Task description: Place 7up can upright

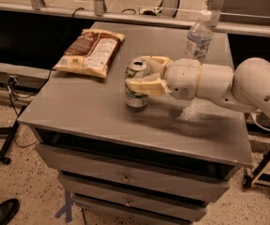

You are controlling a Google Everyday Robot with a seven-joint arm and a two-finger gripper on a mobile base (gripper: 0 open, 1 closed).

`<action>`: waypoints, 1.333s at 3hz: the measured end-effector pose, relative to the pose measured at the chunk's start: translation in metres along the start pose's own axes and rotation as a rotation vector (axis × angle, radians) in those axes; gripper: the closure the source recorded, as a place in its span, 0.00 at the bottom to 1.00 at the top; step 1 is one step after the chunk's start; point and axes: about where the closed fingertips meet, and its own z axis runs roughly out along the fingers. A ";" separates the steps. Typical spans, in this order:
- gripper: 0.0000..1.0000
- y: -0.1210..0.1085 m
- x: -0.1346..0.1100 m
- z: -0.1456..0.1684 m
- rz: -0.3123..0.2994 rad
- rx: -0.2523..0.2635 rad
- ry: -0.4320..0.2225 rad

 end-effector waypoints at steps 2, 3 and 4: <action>0.13 0.005 0.014 -0.005 0.016 -0.013 -0.004; 0.00 0.003 0.014 -0.016 0.015 -0.001 0.002; 0.00 -0.012 0.004 -0.052 0.035 0.045 0.017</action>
Offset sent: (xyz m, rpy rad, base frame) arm -0.0070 -0.0133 -0.0233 0.0187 0.0288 0.0043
